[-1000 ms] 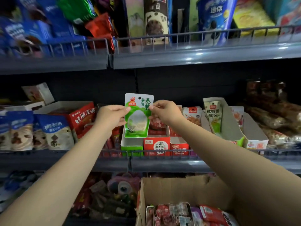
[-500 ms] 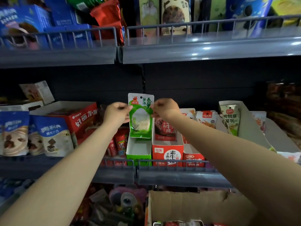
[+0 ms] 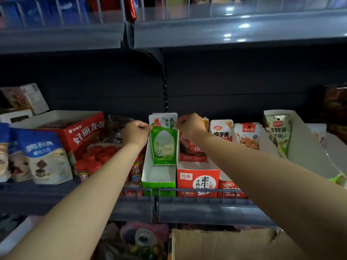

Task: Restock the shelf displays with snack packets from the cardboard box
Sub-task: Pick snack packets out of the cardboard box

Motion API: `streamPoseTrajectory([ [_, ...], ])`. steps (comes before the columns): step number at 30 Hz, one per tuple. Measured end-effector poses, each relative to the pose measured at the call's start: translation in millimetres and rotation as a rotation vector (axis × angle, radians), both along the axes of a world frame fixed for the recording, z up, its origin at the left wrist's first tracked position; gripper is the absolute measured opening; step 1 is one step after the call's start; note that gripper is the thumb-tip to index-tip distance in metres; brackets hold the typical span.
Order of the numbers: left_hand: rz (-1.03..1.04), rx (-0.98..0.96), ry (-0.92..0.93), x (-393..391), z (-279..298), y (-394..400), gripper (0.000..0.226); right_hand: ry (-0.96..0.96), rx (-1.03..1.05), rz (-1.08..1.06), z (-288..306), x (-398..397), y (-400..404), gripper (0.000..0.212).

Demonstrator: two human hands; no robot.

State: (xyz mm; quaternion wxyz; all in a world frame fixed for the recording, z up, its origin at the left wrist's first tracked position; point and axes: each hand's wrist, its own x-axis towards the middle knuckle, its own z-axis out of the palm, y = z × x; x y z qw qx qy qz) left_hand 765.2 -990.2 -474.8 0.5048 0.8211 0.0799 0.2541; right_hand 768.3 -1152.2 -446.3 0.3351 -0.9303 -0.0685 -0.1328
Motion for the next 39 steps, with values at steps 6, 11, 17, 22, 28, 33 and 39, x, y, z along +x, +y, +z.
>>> streamPoseTrajectory([
  [6,0.034,0.000,-0.039,9.7,-2.2,-4.3,0.017,-0.013,0.016,-0.023,-2.8,12.2,-2.3,0.025],
  [11,0.070,-0.040,-0.055,17.8,-1.8,-8.9,0.021,0.009,0.096,-0.032,-4.0,18.4,-1.8,0.025],
  [17,0.087,-0.043,-0.055,25.8,-4.5,-12.9,0.021,-0.031,0.241,-0.052,-11.3,24.2,1.7,0.019],
  [22,0.118,-0.026,-0.046,28.0,-5.3,-13.1,0.030,-0.031,0.252,-0.049,-14.4,24.5,2.6,0.021],
  [28,0.062,-0.032,-0.066,-1.5,-4.4,-23.3,0.030,-0.043,0.242,-0.044,-19.2,7.2,-3.4,0.022],
  [33,-0.102,-0.160,-0.103,-54.8,-2.3,-43.7,0.017,-0.028,0.407,-0.007,-17.5,-40.2,-16.6,0.016],
  [39,-0.289,-0.213,-0.068,-135.8,-14.2,-72.3,0.010,0.000,0.520,0.014,-35.9,-121.5,-53.6,0.009],
])
